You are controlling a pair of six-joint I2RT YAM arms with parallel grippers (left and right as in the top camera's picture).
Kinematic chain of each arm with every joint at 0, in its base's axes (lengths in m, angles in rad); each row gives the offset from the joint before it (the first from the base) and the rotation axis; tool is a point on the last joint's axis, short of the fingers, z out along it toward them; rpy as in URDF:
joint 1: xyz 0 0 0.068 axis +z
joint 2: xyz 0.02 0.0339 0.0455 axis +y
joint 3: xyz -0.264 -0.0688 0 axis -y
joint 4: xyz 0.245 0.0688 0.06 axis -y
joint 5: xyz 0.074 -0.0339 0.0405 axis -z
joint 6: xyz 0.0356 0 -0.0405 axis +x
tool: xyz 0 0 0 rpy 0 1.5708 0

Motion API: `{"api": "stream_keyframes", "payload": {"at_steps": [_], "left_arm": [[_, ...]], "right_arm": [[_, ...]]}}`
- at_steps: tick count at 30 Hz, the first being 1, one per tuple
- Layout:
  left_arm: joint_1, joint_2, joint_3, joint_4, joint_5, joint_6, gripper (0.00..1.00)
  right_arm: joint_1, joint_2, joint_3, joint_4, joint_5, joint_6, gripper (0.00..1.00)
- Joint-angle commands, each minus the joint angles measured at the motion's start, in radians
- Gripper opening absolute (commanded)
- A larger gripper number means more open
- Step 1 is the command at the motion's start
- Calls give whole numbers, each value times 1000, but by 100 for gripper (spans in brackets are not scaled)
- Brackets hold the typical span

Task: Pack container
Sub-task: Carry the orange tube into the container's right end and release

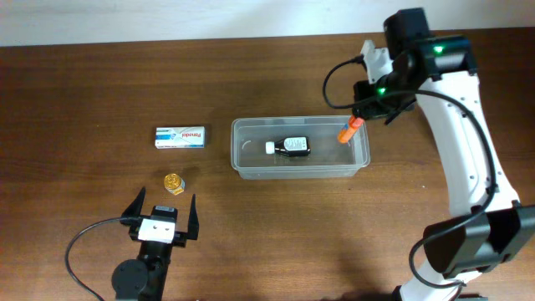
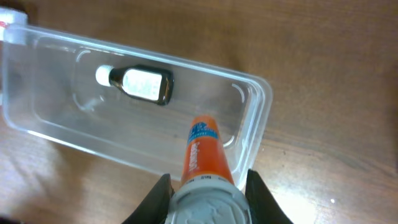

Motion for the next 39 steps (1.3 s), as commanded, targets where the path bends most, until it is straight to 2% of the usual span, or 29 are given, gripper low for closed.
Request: {"api": "stream_keyframes", "payload": {"at_steps": [1, 18, 39], "left_arm": [[-4, -5, -4, -2, 14, 16, 100], [-4, -5, -4, -2, 14, 16, 99], [-4, -5, -4, -2, 14, 16, 99]], "right_arm": [[9, -4, -50, 36, 22, 8, 20], [9, 4, -270, 270, 67, 8, 21], [10, 29, -306, 352, 118, 5, 21]]}}
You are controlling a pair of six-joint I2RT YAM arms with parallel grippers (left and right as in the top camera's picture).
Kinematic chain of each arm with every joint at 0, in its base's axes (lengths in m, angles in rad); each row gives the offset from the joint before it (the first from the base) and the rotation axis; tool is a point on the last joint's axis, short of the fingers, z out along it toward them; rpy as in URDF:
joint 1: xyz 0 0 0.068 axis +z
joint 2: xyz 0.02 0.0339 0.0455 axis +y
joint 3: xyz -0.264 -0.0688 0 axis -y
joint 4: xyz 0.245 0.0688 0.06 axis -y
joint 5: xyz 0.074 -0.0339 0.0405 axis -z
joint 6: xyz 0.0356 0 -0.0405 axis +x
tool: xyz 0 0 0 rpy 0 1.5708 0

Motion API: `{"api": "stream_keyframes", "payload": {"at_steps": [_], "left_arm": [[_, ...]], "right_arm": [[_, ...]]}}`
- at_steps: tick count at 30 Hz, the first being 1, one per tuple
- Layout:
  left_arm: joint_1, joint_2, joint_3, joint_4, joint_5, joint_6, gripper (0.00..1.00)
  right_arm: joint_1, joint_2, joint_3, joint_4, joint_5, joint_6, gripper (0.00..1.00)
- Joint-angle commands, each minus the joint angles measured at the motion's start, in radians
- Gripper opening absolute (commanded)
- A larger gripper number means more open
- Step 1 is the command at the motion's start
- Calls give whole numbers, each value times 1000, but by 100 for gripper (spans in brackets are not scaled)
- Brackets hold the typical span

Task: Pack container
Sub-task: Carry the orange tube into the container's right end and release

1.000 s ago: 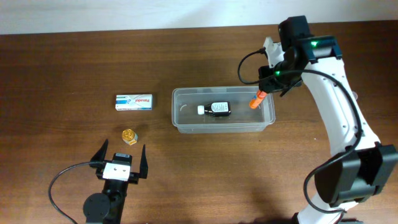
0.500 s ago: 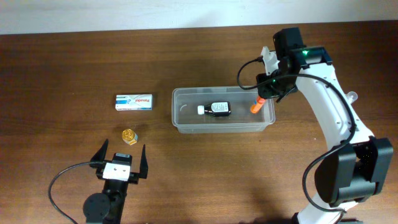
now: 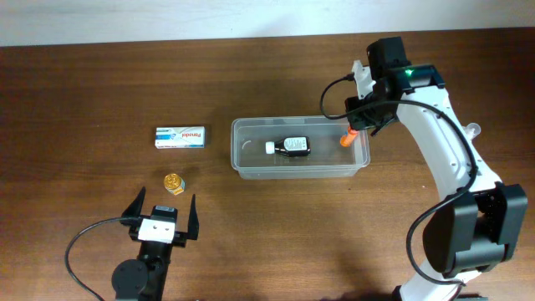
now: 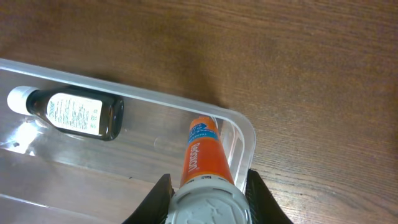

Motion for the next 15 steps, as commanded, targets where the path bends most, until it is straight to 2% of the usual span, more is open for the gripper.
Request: {"api": "stream_keyframes", "payload": {"at_steps": [1, 10, 12, 15], "left_arm": [[-4, -5, -4, -2, 14, 16, 99], [-4, -5, -4, -2, 14, 16, 99], [-4, -5, -4, -2, 14, 16, 99], [-4, -5, -4, -2, 14, 16, 99]], "right_arm": [[8, 31, -5, 3, 15, 5, 21], [8, 64, -5, 3, 16, 5, 22], [8, 64, -5, 3, 16, 5, 31], [8, 64, -5, 3, 16, 5, 32]]}}
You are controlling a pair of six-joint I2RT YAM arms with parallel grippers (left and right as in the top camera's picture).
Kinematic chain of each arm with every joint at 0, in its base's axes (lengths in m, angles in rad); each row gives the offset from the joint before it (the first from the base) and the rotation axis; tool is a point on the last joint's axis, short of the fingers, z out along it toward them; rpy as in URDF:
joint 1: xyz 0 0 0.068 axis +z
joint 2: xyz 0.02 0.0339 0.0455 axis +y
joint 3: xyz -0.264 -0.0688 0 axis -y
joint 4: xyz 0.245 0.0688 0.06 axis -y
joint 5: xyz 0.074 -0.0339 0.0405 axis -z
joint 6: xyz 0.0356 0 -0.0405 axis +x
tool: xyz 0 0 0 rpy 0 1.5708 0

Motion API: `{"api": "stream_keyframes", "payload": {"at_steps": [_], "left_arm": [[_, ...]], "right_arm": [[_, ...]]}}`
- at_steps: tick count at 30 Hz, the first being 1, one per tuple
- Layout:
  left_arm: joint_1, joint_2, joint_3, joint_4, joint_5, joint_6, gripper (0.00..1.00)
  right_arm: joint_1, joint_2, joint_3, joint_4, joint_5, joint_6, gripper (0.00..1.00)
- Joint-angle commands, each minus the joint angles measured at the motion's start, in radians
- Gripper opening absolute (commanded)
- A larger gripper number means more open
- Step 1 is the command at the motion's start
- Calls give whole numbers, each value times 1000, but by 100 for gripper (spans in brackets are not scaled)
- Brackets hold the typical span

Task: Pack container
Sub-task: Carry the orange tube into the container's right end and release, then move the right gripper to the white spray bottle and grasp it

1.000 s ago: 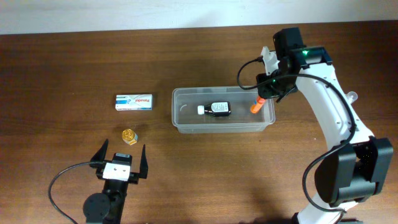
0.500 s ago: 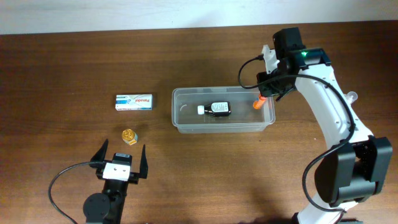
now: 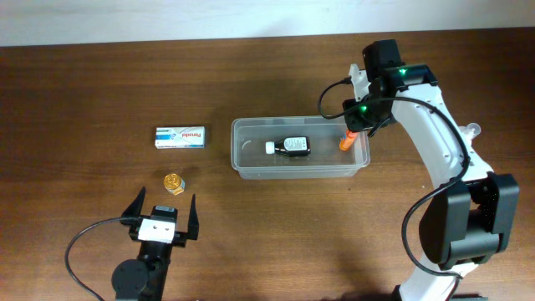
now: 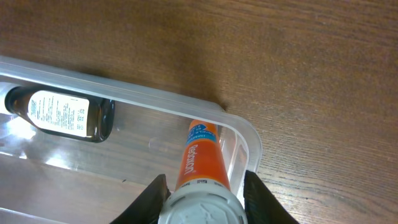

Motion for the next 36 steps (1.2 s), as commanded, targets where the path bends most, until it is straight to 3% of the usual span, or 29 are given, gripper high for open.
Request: {"api": "stream_keyframes", "payload": {"at_steps": [1, 5, 15, 21, 24, 31, 36], "left_arm": [[-4, -5, -4, -2, 14, 16, 99], [-4, -5, -4, -2, 14, 16, 99], [-4, -5, -4, -2, 14, 16, 99], [-4, -5, -4, -2, 14, 16, 99], [-4, -5, -4, -2, 14, 16, 99], [-4, -5, -4, -2, 14, 16, 99], [-4, -5, -4, -2, 14, 16, 99]], "right_arm": [[8, 17, -4, 0, 13, 5, 33], [8, 16, 1, 0, 13, 5, 34], [7, 3, 179, -122, 18, 5, 50], [-30, -34, 405, -303, 210, 60, 72], [-102, -61, 506, -403, 279, 61, 82], [-307, -85, 528, -536, 238, -16, 93], [-431, -82, 488, -524, 119, -132, 93]]}}
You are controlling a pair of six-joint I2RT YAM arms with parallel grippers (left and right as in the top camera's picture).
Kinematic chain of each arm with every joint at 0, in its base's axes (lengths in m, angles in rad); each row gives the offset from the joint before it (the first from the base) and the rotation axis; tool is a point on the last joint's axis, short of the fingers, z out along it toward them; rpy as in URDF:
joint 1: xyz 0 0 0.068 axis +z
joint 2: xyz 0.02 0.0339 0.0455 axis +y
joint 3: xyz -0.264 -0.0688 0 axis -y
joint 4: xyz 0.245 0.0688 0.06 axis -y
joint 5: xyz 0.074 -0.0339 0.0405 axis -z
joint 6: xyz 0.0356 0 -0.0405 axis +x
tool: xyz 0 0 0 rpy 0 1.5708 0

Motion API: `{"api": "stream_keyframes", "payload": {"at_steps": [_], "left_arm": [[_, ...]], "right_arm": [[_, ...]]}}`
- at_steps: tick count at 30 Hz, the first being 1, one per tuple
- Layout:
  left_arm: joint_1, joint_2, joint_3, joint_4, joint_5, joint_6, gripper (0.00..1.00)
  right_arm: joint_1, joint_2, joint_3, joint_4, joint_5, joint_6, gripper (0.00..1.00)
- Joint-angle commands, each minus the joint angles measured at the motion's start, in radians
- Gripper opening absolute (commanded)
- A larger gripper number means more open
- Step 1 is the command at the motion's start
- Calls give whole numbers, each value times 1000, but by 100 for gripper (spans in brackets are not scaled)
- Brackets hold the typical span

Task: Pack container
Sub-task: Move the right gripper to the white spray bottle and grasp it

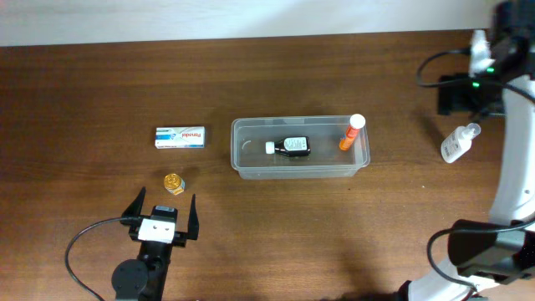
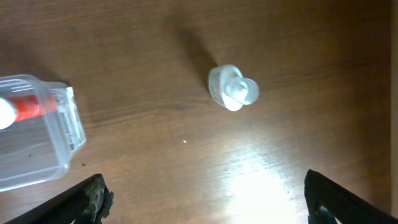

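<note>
The clear container (image 1: 242, 167) sits mid-table with a dark bottle (image 1: 292, 146) lying inside. An orange tube (image 1: 351, 134) with a white cap leans in its right end. In the right wrist view the container (image 2: 68, 124) and the tube (image 2: 22, 111) show at the left edge. My right gripper (image 2: 205, 199) is open and empty, high over the table beside a white dropper bottle (image 2: 231, 87), which stands far right (image 1: 456, 144). My left gripper (image 1: 164, 207) rests open at the front left.
A blue-and-white box (image 1: 180, 136) lies left of the container. A small gold jar (image 1: 173, 181) stands in front of it, close to my left gripper. The table's back edge runs along the top of the overhead view.
My right gripper was shut on the orange tube inside the container's right end. Now it is open and empty, far to the right near the white bottle. The tube stays in the container.
My right gripper held the orange tube above the container's right end. It then held the tube lower at the far right corner, then inside the wall. Now the tube leans there alone and the gripper is off to the right. The left arm never moved.
</note>
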Motion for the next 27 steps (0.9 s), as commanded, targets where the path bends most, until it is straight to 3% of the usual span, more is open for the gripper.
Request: {"api": "stream_keyframes", "payload": {"at_steps": [1, 7, 14, 27], "left_arm": [[-4, -5, -4, -2, 14, 16, 99], [-4, -5, -4, -2, 14, 16, 100], [-4, -5, -4, -2, 14, 16, 99], [-4, -5, -4, -2, 14, 16, 99]], "right_arm": [[-77, -6, -33, 32, -87, -92, 94], [-166, -6, -119, 163, -92, -114, 95], [-216, 16, -233, 273, -224, -294, 96], [-281, 47, -447, 446, -233, -379, 98]]}}
